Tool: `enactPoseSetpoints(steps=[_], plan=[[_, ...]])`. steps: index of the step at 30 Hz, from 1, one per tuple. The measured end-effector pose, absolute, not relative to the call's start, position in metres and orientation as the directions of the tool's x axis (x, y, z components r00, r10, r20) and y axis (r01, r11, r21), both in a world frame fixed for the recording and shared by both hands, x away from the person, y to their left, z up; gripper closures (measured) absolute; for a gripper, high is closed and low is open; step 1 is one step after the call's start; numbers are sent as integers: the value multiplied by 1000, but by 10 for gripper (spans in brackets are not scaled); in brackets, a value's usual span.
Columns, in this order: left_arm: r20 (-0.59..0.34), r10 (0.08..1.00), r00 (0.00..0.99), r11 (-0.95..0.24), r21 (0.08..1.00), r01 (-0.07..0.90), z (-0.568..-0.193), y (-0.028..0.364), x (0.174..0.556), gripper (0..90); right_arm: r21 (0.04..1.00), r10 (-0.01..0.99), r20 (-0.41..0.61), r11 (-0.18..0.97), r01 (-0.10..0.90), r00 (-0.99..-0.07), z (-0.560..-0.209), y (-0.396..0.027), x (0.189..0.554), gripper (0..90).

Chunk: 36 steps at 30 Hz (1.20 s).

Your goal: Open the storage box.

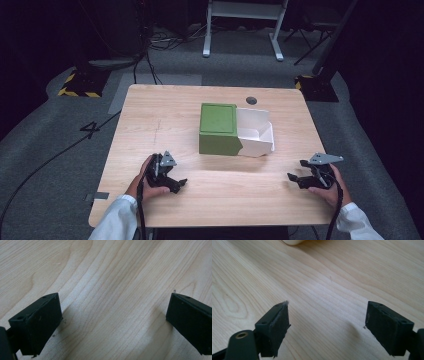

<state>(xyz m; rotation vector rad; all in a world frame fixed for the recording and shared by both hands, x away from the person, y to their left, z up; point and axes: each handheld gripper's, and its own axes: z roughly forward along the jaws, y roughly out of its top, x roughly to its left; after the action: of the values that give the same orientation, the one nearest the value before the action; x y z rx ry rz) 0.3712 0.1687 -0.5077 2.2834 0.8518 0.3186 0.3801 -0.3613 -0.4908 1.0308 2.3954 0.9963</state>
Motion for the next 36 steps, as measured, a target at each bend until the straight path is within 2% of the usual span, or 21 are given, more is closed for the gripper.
enactPoseSetpoints(steps=[6,11,36], plan=[[-5,653,757,-562,667,489,-508,169,371,5,706,754,-23,477,523,-656,-502,-364,380,166],[-5,653,757,-562,667,490,-508,169,371,5,735,753,-13,453,505,-657,-506,-365,381,149],[-5,654,757,-561,667,490,-508,169,371,4,741,760,-12,444,504,-650,-507,-364,382,146]])
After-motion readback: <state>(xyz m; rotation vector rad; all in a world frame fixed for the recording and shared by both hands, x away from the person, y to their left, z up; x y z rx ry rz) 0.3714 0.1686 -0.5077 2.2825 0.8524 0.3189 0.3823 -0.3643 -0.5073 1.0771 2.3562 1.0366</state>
